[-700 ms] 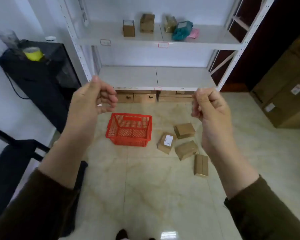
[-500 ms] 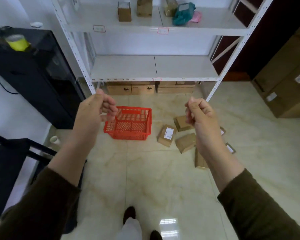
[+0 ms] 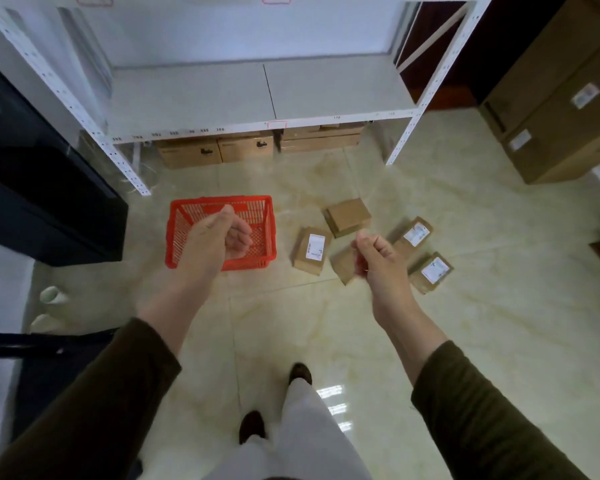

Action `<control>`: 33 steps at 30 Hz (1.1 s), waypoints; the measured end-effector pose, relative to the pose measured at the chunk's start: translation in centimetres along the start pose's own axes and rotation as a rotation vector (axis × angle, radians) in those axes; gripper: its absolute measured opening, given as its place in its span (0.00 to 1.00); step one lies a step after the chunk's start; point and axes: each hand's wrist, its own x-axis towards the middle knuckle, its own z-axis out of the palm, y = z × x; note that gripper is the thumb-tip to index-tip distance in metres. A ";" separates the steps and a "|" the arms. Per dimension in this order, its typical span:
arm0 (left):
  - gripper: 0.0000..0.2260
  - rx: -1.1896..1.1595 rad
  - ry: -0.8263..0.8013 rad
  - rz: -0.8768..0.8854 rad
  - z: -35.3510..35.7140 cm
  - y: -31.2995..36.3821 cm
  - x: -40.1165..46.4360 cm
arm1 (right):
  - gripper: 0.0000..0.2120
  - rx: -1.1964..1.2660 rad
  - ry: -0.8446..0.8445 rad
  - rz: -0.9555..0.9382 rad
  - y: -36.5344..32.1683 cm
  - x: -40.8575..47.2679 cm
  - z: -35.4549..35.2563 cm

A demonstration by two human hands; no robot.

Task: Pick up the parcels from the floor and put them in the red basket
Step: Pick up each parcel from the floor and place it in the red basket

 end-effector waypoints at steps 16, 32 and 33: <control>0.21 0.080 -0.043 -0.222 4.7 -5.2 19.2 | 0.12 -0.046 0.156 0.401 4.9 18.2 3.5; 0.09 0.226 -0.184 -0.531 16.2 -21.9 37.9 | 0.14 -0.205 0.139 0.652 21.0 39.6 1.4; 0.08 0.250 -0.203 -0.535 17.0 -24.0 39.2 | 0.13 -0.213 0.133 0.665 22.5 40.8 1.3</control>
